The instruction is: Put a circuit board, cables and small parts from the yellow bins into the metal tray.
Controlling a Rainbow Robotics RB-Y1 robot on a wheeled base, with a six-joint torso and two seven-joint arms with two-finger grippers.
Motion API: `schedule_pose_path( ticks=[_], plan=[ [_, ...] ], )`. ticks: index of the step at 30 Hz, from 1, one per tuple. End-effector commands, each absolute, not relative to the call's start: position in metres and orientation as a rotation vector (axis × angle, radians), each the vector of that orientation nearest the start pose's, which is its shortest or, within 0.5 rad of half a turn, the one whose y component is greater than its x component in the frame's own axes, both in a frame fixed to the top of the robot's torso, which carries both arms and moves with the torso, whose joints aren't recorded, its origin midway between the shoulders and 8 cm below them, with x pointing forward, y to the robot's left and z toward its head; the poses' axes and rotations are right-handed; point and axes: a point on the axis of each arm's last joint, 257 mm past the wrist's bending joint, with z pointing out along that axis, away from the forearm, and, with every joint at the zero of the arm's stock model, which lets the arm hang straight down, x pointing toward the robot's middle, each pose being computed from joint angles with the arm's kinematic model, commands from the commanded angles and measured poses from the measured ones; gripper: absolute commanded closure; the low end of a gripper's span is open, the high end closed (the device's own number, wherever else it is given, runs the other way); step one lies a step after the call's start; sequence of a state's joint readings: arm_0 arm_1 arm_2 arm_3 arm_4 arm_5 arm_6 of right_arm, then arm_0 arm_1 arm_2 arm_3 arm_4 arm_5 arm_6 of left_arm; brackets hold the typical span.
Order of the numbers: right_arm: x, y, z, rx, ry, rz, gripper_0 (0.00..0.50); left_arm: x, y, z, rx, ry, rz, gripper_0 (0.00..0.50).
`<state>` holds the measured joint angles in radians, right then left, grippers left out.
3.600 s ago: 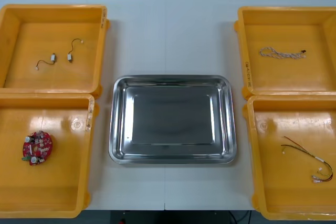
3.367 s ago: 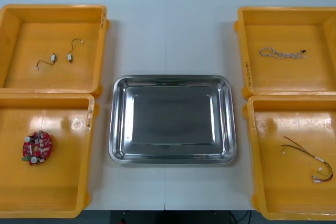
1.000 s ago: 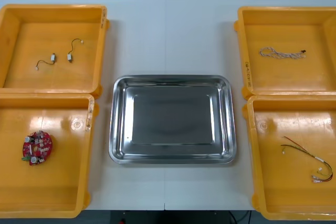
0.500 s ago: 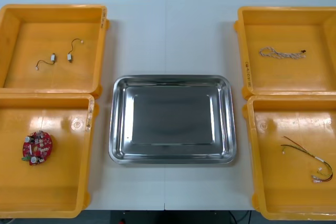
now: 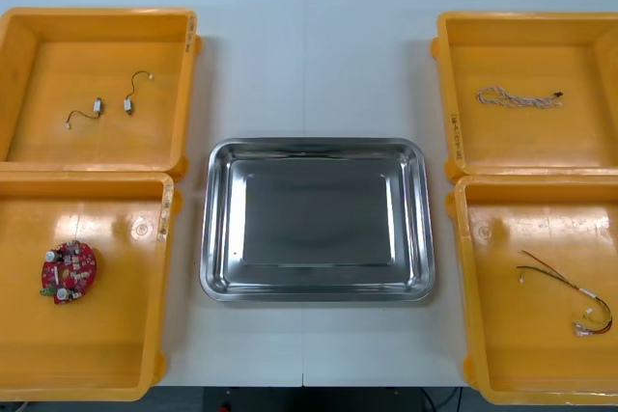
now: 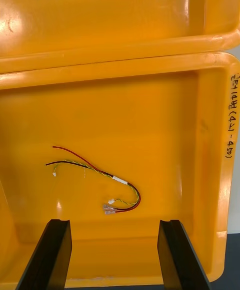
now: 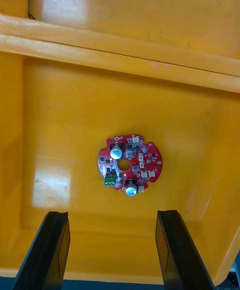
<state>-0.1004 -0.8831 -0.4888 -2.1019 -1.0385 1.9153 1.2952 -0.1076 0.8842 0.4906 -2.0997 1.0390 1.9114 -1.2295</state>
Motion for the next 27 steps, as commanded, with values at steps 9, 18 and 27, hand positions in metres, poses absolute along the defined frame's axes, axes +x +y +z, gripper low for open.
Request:
schedule_pose_path(
  ticks=[9,18,27],
  plan=[
    [0.350,-0.417,-0.137,0.102,2.679,0.072,0.000,0.350,0.417,-0.137,-0.102,2.679,-0.072,0.000],
    [0.350,-0.417,-0.137,0.102,2.679,0.072,0.000,0.350,0.417,-0.137,-0.102,2.679,-0.072,0.000],
    [0.345,-0.413,-0.150,0.114,2.703,0.105,0.000,0.336,0.417,-0.167,-0.103,2.766,-0.075,0.000]
  ],
)
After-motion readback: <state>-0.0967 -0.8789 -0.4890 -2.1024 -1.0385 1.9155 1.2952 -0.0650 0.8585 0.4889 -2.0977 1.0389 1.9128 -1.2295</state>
